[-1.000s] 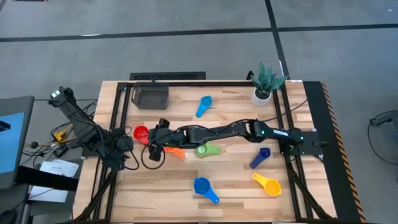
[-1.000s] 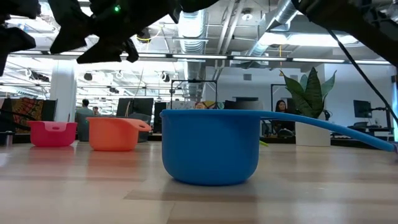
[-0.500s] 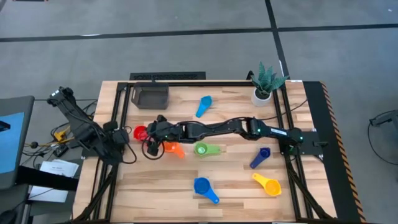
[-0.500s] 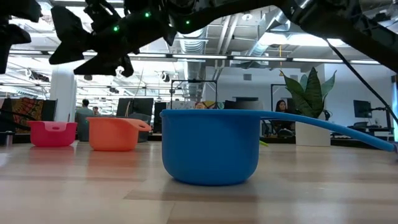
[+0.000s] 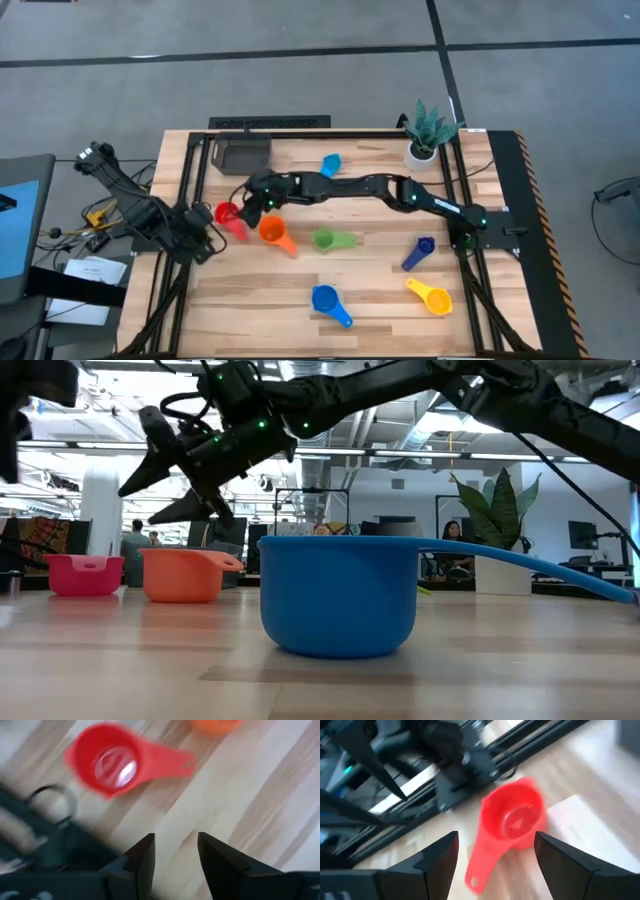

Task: Nest measuring cups in basket
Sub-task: Stack the red measuring cup on top of the orange measuring cup

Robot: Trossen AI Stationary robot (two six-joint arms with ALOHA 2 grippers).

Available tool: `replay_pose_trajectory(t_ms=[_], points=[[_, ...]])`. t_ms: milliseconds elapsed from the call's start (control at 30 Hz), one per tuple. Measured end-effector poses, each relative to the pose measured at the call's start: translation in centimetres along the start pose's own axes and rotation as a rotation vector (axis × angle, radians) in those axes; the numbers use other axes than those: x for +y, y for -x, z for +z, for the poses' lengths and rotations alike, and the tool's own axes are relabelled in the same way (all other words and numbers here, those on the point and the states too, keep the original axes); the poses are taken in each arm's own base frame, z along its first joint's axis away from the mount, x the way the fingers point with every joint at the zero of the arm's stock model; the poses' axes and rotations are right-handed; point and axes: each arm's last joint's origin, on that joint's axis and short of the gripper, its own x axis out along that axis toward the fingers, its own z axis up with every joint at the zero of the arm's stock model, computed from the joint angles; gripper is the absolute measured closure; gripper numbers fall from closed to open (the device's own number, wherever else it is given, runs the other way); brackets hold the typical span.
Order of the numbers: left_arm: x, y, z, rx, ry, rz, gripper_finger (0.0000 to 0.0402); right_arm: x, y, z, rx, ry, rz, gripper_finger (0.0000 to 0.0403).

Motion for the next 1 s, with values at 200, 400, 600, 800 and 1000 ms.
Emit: replay_pose_trajectory(t_ms=[200, 400, 600, 800, 1000], points=[[-0.5, -3.4, -0.2, -0.083, 0.181, -0.078, 0.0285, -1.8, 0.5, 0.8, 0.1, -0.056, 0.131, 0.0121], [0.0, -5.3, -0.4, -0.113, 0.415, -0.081, 0.0298, -3.3, 0.9, 1.5, 0.128, -0.066, 0.164, 0.0121], [0.5, -6.4, -0.8, -0.105, 0.604, -0.074, 0.0288, -3.7, 1.1, 1.5, 0.165, -0.03, 0.205, 0.0121], [1.6, -7.9, -1.5, -0.135, 0.813, -0.03, 0.0232, -4.7, 1.4, 1.7, 0.202, -0.023, 0.218, 0.0121], [1.9, -9.2, -1.7, -0.223, 0.855, -0.084, 0.0172, -6.2, 2.0, 2.4, 0.218, -0.043, 0.265, 0.0121]])
